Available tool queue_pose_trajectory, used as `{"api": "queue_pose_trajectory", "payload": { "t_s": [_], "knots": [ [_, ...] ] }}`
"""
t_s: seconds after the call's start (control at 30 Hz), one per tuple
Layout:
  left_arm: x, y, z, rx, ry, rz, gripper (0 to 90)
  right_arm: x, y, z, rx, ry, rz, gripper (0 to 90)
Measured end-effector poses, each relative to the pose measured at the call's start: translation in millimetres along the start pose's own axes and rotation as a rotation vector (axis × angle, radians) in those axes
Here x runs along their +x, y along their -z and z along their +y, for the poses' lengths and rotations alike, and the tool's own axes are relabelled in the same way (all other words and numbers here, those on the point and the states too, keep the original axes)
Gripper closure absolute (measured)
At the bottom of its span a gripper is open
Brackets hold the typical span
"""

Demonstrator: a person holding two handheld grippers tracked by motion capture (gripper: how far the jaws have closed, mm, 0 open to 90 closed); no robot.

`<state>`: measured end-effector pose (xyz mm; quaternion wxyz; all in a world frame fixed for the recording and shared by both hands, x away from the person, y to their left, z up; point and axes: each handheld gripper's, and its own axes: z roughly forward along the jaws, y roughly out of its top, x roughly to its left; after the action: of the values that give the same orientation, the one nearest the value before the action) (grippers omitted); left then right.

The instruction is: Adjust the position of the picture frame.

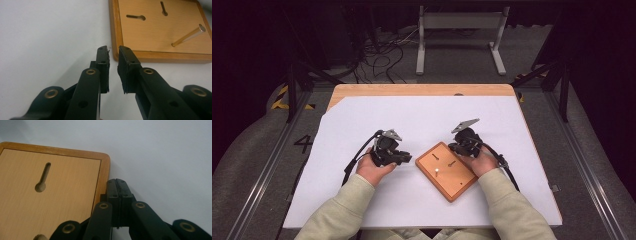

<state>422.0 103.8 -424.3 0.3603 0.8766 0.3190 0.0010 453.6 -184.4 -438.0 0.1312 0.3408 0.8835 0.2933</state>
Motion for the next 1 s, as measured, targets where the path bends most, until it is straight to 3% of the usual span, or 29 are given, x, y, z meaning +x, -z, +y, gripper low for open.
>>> {"api": "queue_pose_trajectory", "payload": {
  "t_s": [0.07, 0.13, 0.2, 0.3, 0.43, 0.47, 0.57, 0.63, 0.7, 1.0],
  "knots": [
    [1.3, -0.1, -0.2, 0.000, -0.002, 0.001, 78.6, 5.2, 2.8, 2.7, -0.014, 0.026, -0.031, 90.0],
    [2.6, 0.0, -0.1, 0.000, -0.003, 0.000, 78.6, 5.2, 16.2, 2.6, -0.044, 0.024, -0.030, 90.0],
    [3.6, 0.8, 0.1, -0.002, 0.003, -0.002, 78.5, 7.1, 34.2, -0.5, -0.079, 0.011, 0.017, 90.0],
    [4.7, 3.4, -0.1, -0.008, 0.003, 0.000, 78.3, 20.1, 55.9, -9.9, -0.114, 0.047, 0.072, 90.0],
    [5.9, 7.7, -0.5, -0.017, -0.002, -0.006, 78.2, 41.0, 68.4, -21.8, -0.102, 0.088, 0.126, 90.0],
    [5.9, 7.7, -0.5, -0.017, -0.002, -0.006, 78.1, 41.0, 68.4, -21.8, -0.102, 0.088, 0.126, 90.0],
    [7.1, 7.3, 1.9, -0.021, 0.000, -0.007, 77.9, 67.7, 73.3, -32.0, -0.082, 0.146, 0.198, 90.0],
    [7.5, 6.5, 2.9, -0.024, 0.003, -0.008, 77.8, 72.3, 73.8, -33.2, -0.077, 0.154, 0.209, 90.0],
    [8.5, 5.9, 4.3, -0.024, 0.001, -0.008, 77.2, 87.8, 70.7, -37.9, -0.048, 0.181, 0.249, 90.0],
    [16.9, 3.9, 7.2, -0.042, 0.021, -0.009, 76.5, 113.4, 56.7, -46.1, 0.036, 0.226, 0.320, 90.0]
  ]
}}
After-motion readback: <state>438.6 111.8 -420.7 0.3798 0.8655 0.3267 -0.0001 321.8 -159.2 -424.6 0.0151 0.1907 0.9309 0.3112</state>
